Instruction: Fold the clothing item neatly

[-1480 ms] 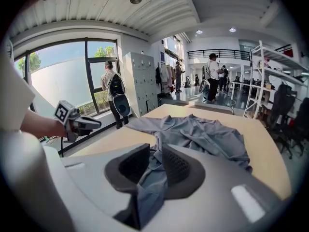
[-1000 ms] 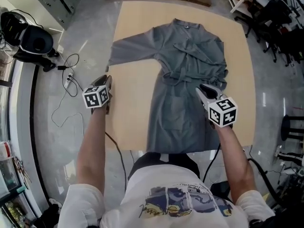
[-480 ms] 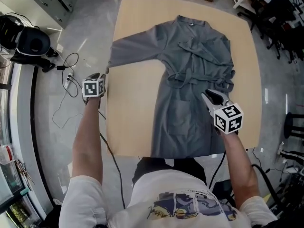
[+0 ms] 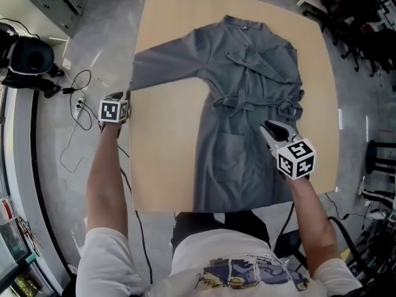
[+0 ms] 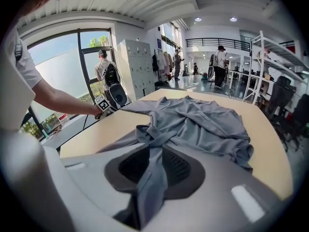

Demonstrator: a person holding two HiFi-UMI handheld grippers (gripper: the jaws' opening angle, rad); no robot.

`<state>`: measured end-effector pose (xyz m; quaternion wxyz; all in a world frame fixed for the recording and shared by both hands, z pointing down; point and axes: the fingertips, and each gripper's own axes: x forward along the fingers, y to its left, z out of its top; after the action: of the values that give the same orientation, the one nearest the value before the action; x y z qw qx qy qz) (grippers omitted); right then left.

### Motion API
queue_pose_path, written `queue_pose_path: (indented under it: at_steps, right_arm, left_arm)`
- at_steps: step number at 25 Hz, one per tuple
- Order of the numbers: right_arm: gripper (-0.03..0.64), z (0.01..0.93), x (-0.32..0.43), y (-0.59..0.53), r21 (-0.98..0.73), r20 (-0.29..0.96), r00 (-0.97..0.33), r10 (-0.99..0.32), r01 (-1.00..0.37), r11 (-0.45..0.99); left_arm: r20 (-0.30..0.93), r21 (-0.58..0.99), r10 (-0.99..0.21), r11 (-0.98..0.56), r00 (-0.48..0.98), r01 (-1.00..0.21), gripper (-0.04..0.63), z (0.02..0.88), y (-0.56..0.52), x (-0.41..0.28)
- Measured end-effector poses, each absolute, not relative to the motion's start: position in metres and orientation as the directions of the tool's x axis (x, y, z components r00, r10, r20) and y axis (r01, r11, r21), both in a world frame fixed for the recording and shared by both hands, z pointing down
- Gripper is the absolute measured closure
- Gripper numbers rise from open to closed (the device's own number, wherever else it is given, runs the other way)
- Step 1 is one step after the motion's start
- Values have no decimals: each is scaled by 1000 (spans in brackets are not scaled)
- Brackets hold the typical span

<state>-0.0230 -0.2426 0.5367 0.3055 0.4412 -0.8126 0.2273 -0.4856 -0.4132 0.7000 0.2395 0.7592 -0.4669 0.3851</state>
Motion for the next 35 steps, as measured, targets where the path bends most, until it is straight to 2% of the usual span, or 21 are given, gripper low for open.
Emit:
queue_pose_path:
  at_steps: [4,6,8,9,13,23,35]
  right_arm:
    - [545,546,-18,-241,-101,704,-417,-575,-860,499]
    - [545,549,-15,-239,-103,708,-414,-572,-862,496]
    - [545,551,-13,-237,-105,710,-412,-572,-864,492]
    - [545,551,-12,-236,-107,709,-411,-573,-866,489]
    - [545,548,-6,-234,-111,700,-411,-584,-871,479]
    - [545,537,15,-226,-116,686,-422,-593,-868,483]
    - [545,540,38,-212,-155,681,-468,-563,-844,514]
  left_arm:
    - [790,11,-536,-474,298,-880,444,702,-425,-482]
    - [789,7,-535,-482,300,-876,492,703,-427,-479]
    - [794,-8,-535,-482,287,-876,571,703,-427,-479]
    - [798,-21,-536,-479,274,-877,575,703,-428,-479]
    - [794,-86,-571,-443,207,-892,580,689,-433,-486]
    - [693,-258,-718,-332,66,-907,581,610,-451,-491]
    - [546,-427,-836,-331,52,-842,581,525,-482,-416]
